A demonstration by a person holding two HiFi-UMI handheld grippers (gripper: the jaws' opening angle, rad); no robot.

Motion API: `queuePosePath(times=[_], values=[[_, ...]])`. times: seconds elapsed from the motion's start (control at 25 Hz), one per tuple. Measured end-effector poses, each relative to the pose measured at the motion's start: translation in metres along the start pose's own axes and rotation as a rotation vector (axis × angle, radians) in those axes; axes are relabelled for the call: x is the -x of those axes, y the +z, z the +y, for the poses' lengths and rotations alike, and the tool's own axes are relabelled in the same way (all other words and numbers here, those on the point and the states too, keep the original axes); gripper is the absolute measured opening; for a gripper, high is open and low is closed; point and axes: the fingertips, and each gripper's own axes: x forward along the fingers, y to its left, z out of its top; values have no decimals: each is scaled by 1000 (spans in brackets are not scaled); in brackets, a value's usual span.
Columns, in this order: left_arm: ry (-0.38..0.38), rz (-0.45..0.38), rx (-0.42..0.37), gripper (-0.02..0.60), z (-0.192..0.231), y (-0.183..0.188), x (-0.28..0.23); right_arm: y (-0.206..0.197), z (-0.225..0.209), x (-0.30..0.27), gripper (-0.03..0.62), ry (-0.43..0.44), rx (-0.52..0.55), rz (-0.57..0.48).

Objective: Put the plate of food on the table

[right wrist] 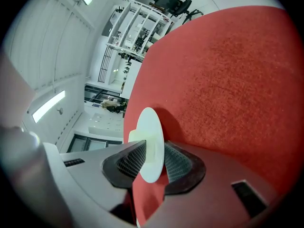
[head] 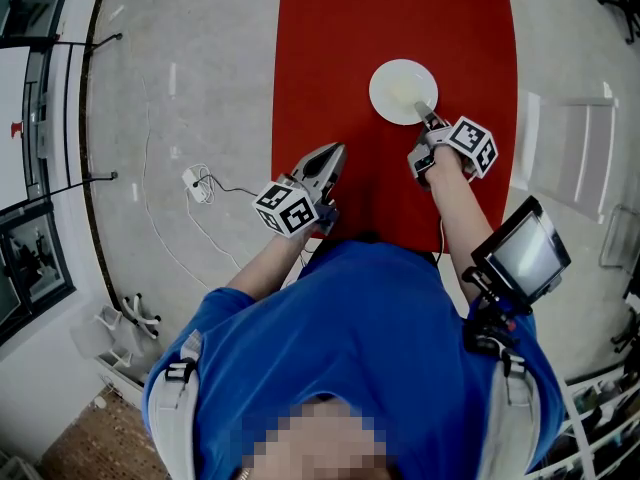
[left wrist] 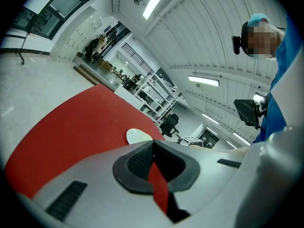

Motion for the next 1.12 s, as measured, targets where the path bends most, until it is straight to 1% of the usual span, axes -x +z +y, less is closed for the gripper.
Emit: queuePosePath(times=[0.36,0.6,0.76,0.92,1.0,1.12], values=[[-6,-7,5,6,3,0,-3,1,-5,4,89,-55,77,31],[-3,-16,7,6,3,4,-2,2,-1,3,99,-103,175,67],[-2,-18,9,6,5,2,-2,2,-2,4,133,-137,286,90],[-5,-21,10,6,7,3,-3,2,-3,5,152,-172,402,108],[-7,-23,10,6,8,3,-4,2,-4,5,153,-179,428,113],[-11,-24,8,6,7,5,0,-2,-2,6,153,-179,436,113]])
